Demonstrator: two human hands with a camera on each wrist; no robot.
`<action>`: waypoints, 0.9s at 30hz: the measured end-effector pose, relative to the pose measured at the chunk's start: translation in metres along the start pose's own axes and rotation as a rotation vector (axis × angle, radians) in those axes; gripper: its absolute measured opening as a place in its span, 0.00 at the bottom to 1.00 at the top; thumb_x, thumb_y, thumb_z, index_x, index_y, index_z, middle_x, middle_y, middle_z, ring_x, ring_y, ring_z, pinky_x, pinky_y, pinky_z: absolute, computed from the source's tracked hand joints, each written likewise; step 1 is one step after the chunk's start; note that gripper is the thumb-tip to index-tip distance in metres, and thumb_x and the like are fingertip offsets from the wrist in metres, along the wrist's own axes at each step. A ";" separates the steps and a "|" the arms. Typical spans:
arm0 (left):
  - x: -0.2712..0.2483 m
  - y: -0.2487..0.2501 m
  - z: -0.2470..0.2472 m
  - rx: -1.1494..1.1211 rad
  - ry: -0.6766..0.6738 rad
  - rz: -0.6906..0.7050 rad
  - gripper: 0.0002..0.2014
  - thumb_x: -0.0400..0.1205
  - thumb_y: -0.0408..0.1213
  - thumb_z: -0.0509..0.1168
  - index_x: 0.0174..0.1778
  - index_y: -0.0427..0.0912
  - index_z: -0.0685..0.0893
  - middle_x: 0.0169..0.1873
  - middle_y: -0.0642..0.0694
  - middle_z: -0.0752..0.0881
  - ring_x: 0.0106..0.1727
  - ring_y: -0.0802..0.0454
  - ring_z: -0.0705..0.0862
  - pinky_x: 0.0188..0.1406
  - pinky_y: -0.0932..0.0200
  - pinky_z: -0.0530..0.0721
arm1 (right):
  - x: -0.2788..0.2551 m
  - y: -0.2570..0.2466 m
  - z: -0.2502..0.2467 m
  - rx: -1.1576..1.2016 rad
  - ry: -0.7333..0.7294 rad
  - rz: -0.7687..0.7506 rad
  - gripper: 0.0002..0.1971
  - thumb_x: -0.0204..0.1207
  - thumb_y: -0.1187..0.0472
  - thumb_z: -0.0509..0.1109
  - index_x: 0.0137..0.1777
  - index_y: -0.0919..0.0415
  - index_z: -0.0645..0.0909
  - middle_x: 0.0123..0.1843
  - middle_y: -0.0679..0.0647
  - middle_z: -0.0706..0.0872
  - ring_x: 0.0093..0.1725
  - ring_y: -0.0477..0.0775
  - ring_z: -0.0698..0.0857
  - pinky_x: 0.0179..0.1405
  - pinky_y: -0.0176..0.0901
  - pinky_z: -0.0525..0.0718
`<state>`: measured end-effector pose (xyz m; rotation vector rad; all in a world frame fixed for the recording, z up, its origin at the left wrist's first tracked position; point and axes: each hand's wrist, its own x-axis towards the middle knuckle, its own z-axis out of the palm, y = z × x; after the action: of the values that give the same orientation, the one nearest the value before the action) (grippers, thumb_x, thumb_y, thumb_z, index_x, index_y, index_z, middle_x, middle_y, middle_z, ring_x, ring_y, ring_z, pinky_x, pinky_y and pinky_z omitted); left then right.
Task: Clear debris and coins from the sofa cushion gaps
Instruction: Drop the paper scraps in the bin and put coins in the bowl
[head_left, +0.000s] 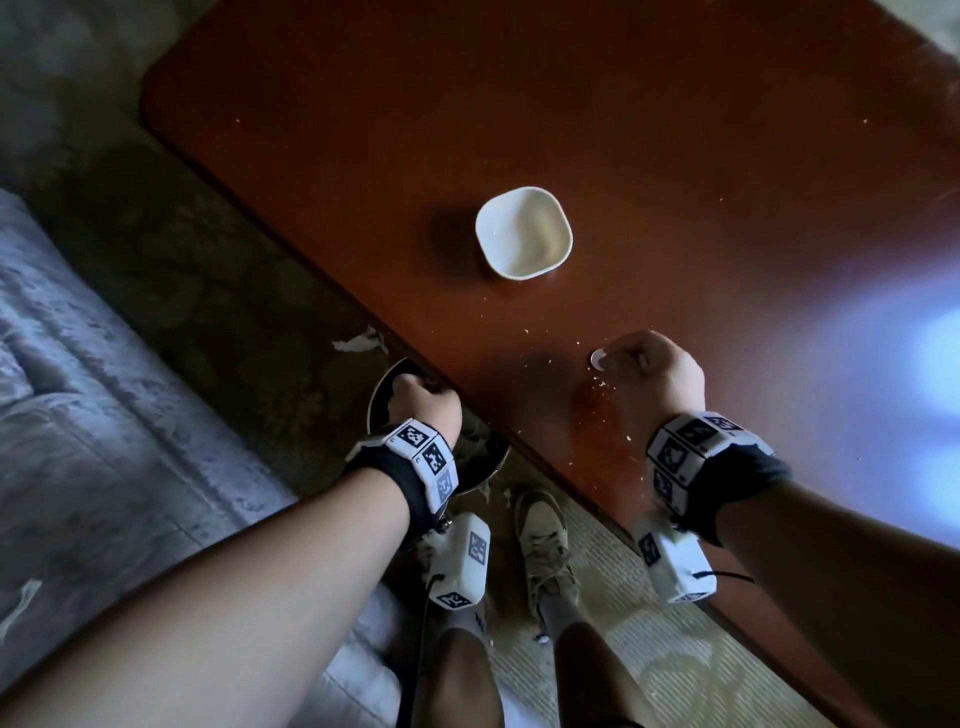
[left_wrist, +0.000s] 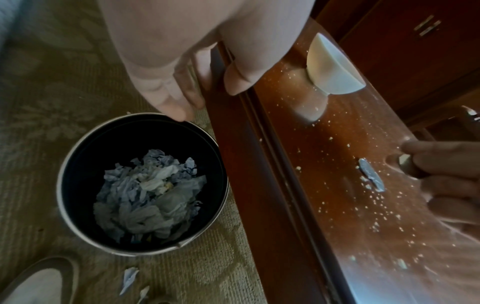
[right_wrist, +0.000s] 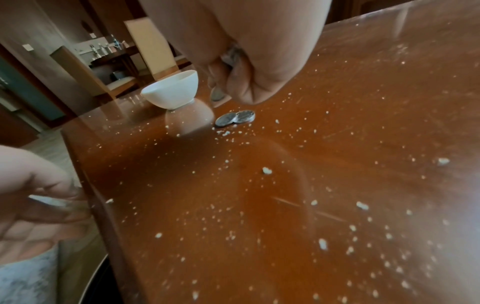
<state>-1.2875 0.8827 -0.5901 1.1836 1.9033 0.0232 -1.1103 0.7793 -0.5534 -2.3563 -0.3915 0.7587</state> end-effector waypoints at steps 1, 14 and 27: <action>-0.001 -0.001 0.001 -0.004 0.000 0.007 0.13 0.79 0.35 0.62 0.58 0.38 0.82 0.56 0.39 0.86 0.55 0.36 0.85 0.46 0.53 0.78 | 0.001 0.000 -0.002 0.010 0.006 0.006 0.04 0.71 0.62 0.71 0.42 0.53 0.86 0.34 0.40 0.86 0.35 0.43 0.83 0.37 0.39 0.83; -0.055 0.052 0.038 0.126 -0.152 0.651 0.08 0.76 0.32 0.68 0.49 0.44 0.80 0.40 0.53 0.77 0.42 0.53 0.77 0.47 0.57 0.78 | 0.017 0.000 -0.016 -0.111 -0.006 -0.029 0.07 0.73 0.54 0.71 0.45 0.54 0.89 0.40 0.49 0.89 0.37 0.48 0.82 0.34 0.34 0.75; -0.041 0.052 0.009 -0.804 -0.767 -0.436 0.24 0.86 0.57 0.50 0.46 0.44 0.84 0.40 0.45 0.89 0.41 0.48 0.87 0.28 0.60 0.88 | -0.027 -0.051 0.043 -0.070 -0.546 -0.351 0.03 0.69 0.71 0.57 0.42 0.67 0.68 0.37 0.59 0.77 0.37 0.54 0.77 0.35 0.48 0.74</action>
<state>-1.2373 0.8776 -0.5466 0.1600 1.2132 0.0768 -1.1618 0.8267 -0.5367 -2.0272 -1.0434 1.2173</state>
